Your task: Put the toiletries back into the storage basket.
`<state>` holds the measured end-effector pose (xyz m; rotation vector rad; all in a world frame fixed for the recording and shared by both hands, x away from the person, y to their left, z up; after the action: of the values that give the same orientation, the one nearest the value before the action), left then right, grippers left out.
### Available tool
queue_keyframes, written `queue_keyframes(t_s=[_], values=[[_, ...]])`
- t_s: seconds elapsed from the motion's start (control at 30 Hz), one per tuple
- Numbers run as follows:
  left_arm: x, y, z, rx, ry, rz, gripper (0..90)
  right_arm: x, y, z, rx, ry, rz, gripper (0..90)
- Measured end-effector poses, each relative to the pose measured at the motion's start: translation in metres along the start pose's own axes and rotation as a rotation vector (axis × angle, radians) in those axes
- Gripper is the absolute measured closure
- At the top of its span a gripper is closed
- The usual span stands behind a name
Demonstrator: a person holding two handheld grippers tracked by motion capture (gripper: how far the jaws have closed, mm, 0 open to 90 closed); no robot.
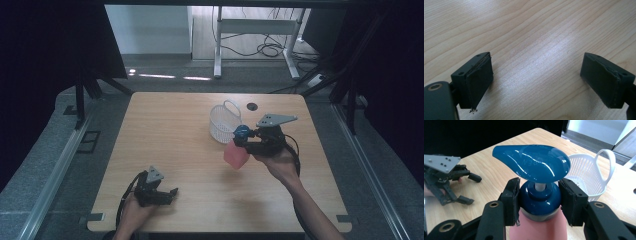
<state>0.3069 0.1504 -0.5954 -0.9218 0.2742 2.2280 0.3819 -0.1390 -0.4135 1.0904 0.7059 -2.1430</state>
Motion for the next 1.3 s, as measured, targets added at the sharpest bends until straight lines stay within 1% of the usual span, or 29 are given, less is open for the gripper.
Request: queue_keyframes(t_s=[0.17, 0.27, 0.67, 1.1, 1.13, 1.17, 1.3], values=[[0.000, 0.000, 0.000, 0.000, 0.000, 0.000, 10.6, -0.005, 0.004, -0.001, 0.011, 0.001, 0.004, 52.4], [0.000, 0.000, 0.000, 0.000, 0.000, 0.000, 10.7, -0.009, 0.006, -0.003, 0.016, 0.004, -0.001, 52.4], [0.000, 0.000, 0.000, 0.000, -0.001, -0.002, 10.7, -0.030, 0.016, -0.004, 0.041, 0.023, -0.008, 52.4], [0.000, 0.000, 0.000, -0.001, -0.002, 0.000, 10.6, -0.050, 0.021, -0.010, 0.059, 0.043, -0.010, 52.4], [0.000, 0.000, 0.000, -0.001, 0.000, -0.002, 10.6, -0.054, 0.022, -0.011, 0.064, 0.045, -0.006, 52.5], [0.000, 0.000, 0.000, -0.001, 0.000, -0.002, 10.6, -0.054, 0.022, -0.011, 0.064, 0.045, -0.006, 52.5], [0.000, 0.000, 0.000, 0.001, 0.000, -0.001, 10.6, -0.063, 0.025, -0.016, 0.082, 0.042, 0.009, 52.4]])
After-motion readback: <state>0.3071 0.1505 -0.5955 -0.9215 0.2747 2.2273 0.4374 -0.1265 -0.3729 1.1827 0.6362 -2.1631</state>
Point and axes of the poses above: each handheld gripper's, and its own axes: z roughly backward along the jaws, x roughly out of its underside, y roughly to its right, the point moved 7 cm from there along -z, roughly forward along the jaws, and after that the axes turned 8 degrees about -z, right-handed, at the moved point
